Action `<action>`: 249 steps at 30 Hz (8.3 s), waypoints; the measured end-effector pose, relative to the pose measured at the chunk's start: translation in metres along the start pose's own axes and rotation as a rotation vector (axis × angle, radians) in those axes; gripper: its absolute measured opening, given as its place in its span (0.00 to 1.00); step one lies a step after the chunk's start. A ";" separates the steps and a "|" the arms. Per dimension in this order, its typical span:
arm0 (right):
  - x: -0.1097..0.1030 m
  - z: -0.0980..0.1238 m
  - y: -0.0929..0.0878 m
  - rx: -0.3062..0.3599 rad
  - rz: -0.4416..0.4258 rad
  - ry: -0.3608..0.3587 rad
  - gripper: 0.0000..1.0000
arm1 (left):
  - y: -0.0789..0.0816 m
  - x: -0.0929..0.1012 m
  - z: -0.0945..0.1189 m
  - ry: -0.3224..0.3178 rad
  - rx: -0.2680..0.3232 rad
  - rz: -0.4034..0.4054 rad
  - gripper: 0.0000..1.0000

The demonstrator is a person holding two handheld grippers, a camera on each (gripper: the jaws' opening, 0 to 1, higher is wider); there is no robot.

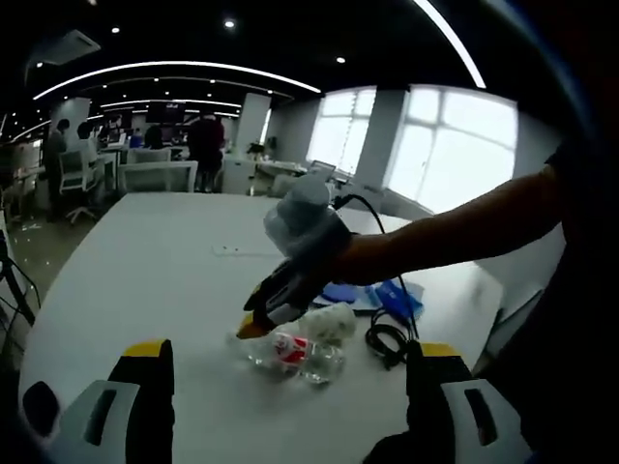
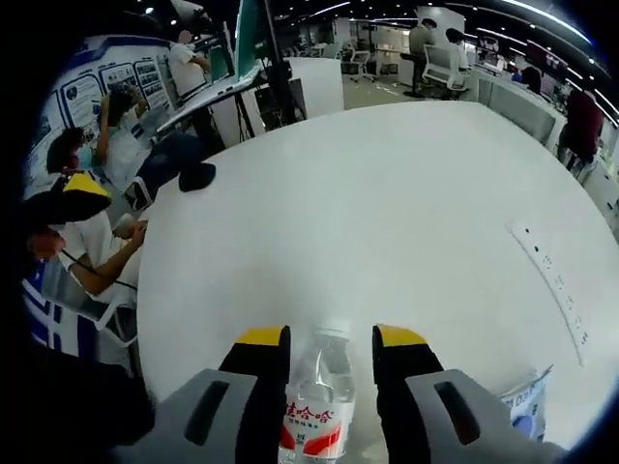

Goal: Arrange the tabletop items into an orderly group along one side of the table until the central work area is clear of visible clutter.

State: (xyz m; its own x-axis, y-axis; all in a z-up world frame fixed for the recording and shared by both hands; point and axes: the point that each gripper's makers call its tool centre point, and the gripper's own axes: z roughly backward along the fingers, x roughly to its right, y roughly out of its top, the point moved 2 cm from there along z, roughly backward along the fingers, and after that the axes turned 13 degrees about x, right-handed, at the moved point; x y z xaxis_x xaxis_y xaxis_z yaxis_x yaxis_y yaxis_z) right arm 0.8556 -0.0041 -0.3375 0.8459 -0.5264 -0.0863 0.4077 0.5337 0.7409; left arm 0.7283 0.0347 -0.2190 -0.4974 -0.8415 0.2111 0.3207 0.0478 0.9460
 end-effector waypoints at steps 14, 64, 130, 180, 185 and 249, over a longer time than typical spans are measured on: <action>0.002 -0.032 -0.013 -0.085 0.033 -0.007 0.22 | -0.004 -0.015 0.011 0.041 -0.011 0.005 0.98; -0.020 -0.004 -0.013 -0.070 0.107 -0.044 0.18 | -0.012 -0.011 0.024 0.058 -0.004 0.018 0.96; -0.037 0.179 -0.052 0.297 -0.082 -0.228 0.20 | -0.008 0.071 -0.026 -0.164 -0.048 -0.098 0.95; 0.010 0.279 -0.124 0.415 -0.286 -0.464 0.83 | -0.008 0.102 -0.058 -0.266 -0.047 -0.093 0.91; 0.022 0.296 -0.147 0.397 -0.317 -0.521 0.90 | -0.009 0.105 -0.066 -0.276 -0.049 -0.100 0.90; 0.035 0.328 -0.247 0.321 -0.520 -0.652 0.93 | -0.033 0.135 -0.112 -0.473 -0.001 -0.367 0.23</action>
State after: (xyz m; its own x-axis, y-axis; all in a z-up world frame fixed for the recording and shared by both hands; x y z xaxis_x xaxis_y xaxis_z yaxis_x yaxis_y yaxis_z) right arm 0.6720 -0.3717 -0.3053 0.1769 -0.9742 -0.1402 0.4863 -0.0373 0.8730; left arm 0.7406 -0.1407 -0.2488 -0.8804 -0.4724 -0.0424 0.0608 -0.2010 0.9777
